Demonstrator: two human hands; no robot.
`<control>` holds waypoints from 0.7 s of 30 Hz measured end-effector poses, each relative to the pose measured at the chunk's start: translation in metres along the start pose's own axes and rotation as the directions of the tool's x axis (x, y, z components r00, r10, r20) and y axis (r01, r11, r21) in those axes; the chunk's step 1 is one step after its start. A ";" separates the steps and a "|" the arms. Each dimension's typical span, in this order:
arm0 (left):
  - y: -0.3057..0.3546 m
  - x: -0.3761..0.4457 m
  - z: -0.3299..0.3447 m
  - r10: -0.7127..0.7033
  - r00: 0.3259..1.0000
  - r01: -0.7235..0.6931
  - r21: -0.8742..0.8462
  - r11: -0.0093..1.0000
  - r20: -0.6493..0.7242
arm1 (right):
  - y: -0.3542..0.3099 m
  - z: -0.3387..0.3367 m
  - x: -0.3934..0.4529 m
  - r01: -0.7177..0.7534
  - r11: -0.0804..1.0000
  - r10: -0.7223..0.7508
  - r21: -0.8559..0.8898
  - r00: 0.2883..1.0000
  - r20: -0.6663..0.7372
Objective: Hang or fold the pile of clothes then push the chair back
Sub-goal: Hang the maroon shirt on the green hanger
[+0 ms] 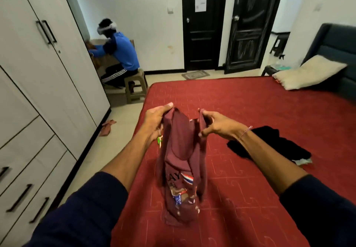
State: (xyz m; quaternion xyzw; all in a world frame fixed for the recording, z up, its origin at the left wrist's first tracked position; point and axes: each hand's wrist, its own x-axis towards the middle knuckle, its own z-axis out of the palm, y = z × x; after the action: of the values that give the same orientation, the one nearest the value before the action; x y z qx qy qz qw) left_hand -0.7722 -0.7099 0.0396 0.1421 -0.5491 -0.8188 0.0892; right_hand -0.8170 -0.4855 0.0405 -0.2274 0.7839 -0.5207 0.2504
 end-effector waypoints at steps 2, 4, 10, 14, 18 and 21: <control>0.029 -0.009 0.002 0.050 0.999 -0.050 -0.003 0.999 -0.005 | -0.028 -0.008 -0.012 0.005 0.964 -0.011 -0.267 1.000 -0.022; 0.056 -0.018 0.002 0.096 0.995 -0.096 -0.007 0.995 -0.017 | -0.054 -0.014 -0.027 0.017 0.905 -0.043 -0.425 0.998 -0.051; 0.125 -0.037 -0.005 0.256 0.959 -0.249 0.069 0.966 -0.122 | -0.099 -0.042 -0.051 0.244 0.961 -0.231 0.127 0.967 -0.111; 0.164 -0.044 -0.018 0.354 0.922 -0.333 0.142 0.932 -0.155 | -0.130 -0.049 -0.069 0.441 0.576 -0.189 0.688 0.891 -0.413; 0.203 -0.055 -0.022 0.392 0.907 -0.375 0.127 0.918 -0.154 | -0.165 -0.058 -0.085 0.385 0.687 -0.014 0.616 0.855 -0.519; 0.227 -0.072 -0.014 0.403 0.902 -0.409 -0.007 0.913 -0.154 | -0.188 -0.066 -0.104 0.275 0.814 0.033 0.512 0.858 -0.512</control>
State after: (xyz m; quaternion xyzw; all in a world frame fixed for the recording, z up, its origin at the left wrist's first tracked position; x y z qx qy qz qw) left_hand -0.7021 -0.7872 0.2537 0.0837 -0.5424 -0.7798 0.3012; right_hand -0.7603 -0.4413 0.2537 -0.0512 0.6129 -0.7862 0.0606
